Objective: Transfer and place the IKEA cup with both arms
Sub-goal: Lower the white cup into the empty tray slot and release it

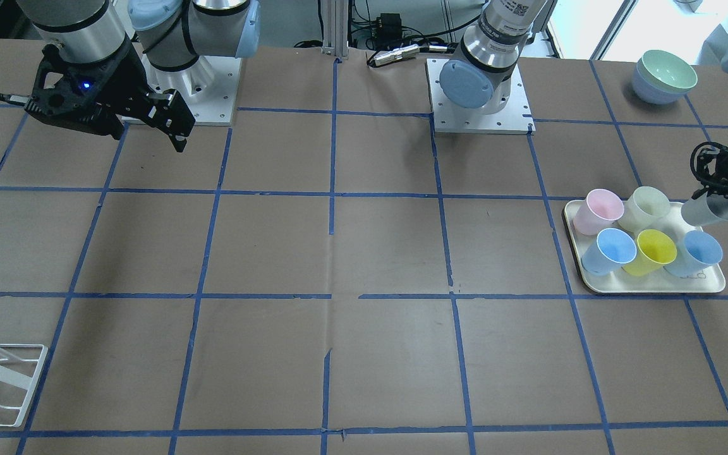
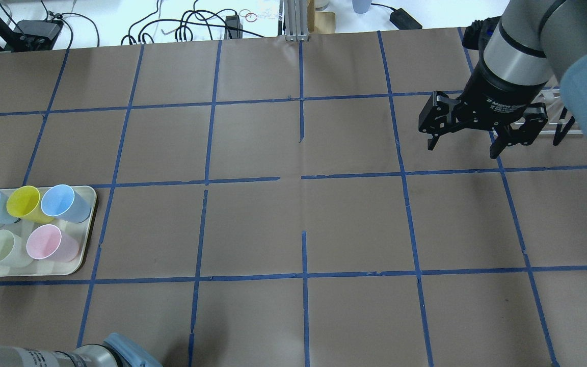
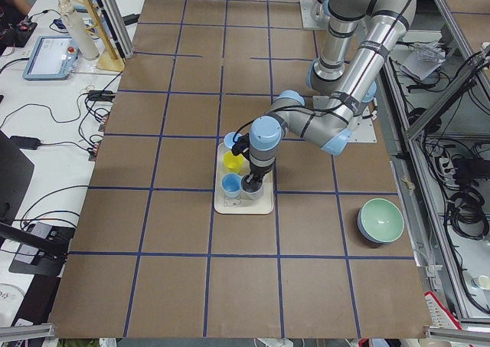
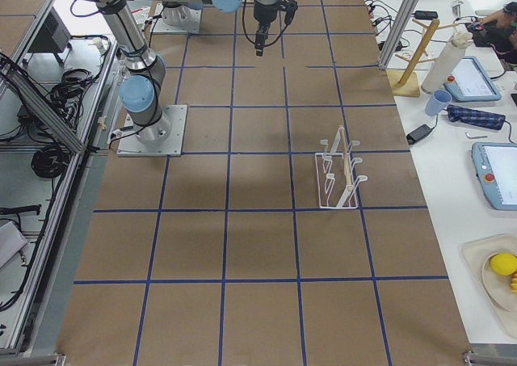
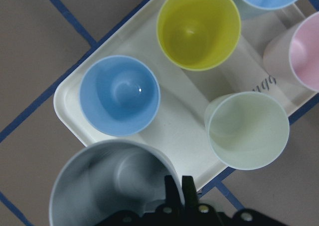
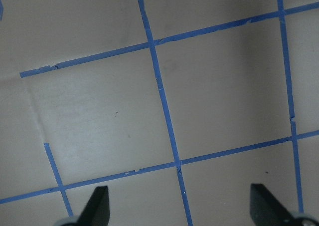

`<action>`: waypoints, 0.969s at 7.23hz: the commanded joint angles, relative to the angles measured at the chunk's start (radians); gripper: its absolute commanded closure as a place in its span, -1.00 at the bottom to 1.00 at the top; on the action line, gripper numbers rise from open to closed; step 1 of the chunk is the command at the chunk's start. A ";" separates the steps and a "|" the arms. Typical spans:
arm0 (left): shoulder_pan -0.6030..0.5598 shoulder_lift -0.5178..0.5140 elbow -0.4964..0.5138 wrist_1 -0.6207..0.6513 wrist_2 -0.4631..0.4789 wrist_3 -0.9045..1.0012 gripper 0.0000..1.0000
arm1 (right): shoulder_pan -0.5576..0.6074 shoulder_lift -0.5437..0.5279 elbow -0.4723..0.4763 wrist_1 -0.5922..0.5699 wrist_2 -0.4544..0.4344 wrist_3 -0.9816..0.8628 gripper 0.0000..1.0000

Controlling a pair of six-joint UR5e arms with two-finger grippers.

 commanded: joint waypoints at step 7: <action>-0.001 -0.044 0.016 0.006 0.019 -0.123 -1.00 | -0.001 -0.014 -0.014 0.004 -0.002 -0.020 -1.00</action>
